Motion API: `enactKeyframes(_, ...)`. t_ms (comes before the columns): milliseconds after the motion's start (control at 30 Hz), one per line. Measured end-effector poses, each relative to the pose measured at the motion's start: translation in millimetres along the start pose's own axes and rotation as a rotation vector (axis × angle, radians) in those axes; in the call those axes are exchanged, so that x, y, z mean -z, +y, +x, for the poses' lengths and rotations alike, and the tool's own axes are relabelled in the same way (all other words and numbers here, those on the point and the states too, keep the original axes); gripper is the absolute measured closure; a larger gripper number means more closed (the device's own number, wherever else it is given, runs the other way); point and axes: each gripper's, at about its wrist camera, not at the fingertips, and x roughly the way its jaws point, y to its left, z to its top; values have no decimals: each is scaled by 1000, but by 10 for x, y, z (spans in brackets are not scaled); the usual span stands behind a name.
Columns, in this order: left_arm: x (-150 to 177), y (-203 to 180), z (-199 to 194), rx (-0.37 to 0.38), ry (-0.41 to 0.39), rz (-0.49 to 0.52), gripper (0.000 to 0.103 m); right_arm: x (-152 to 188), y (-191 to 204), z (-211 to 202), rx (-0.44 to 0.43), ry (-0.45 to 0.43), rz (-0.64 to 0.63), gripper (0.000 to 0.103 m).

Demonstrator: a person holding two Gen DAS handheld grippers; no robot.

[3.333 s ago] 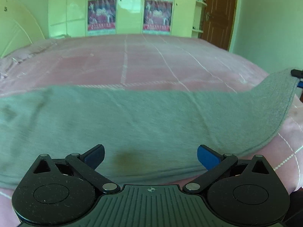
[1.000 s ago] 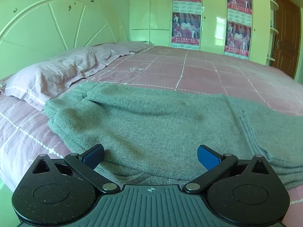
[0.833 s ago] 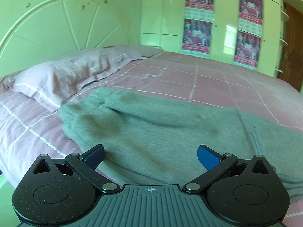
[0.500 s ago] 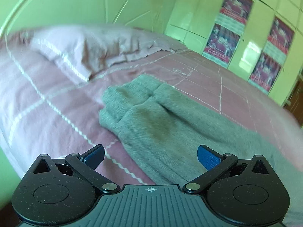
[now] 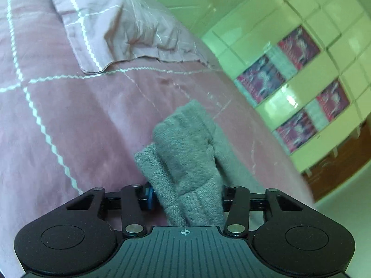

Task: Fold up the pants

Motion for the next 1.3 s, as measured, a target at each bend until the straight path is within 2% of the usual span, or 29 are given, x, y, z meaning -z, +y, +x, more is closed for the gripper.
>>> enactKeyframes(133,-19,-86,-126,34,-61,60,65,-35,436,72,-40,-14,-147,32)
enactKeyframes(167,-24,-106,-127,39,-62,72,65,-15,536,123,-26,1,-206,30)
enactKeyframes(200,-40,-113,-131,41,-61,80,65,40,644,258,20,61,-283,27)
enactKeyframes(233,-57,-106,-119,43,-54,83,65,136,730,452,48,169,-364,21)
enactKeyframes(267,-61,-97,-88,43,-46,82,65,261,786,526,69,160,-435,19)
enactKeyframes(300,-66,-81,-76,36,-40,81,65,317,794,531,84,123,-450,16)
enactKeyframes(400,-76,-40,-98,31,-31,80,65,257,730,481,58,122,-385,16)
enactKeyframes(467,-77,-82,-140,24,-39,101,65,188,672,292,10,66,-343,22)
enactKeyframes(500,-84,-130,-163,23,-48,114,65,155,619,157,-20,16,-312,21)
enactKeyframes(533,-88,-197,-197,24,-60,130,65,134,567,22,-34,-33,-284,12)
enactKeyframes(600,-68,-409,-349,35,-100,171,65,92,395,-152,-17,-90,-219,11)
enactKeyframes(733,21,-951,-538,79,-180,276,65,-10,-328,-393,-9,-150,104,11)
enactKeyframes(867,186,-1564,-575,130,-208,385,65,6,-1045,-602,33,-199,379,11)
enactKeyframes(1033,572,-2370,-520,218,-179,502,65,171,-1627,-884,89,-290,522,11)
enactKeyframes(1200,1312,-3247,-467,346,-85,660,64,356,-2088,-1020,110,-346,655,11)
enactKeyframes(1233,1555,-3430,-434,382,-24,705,57,383,-2163,-1035,114,-350,676,11)
enactKeyframes(1267,1794,-3571,-350,414,64,754,44,411,-2263,-1045,118,-357,703,11)
enactKeyframes(1300,2005,-3659,-266,450,160,778,9,429,-2353,-1049,117,-365,732,11)
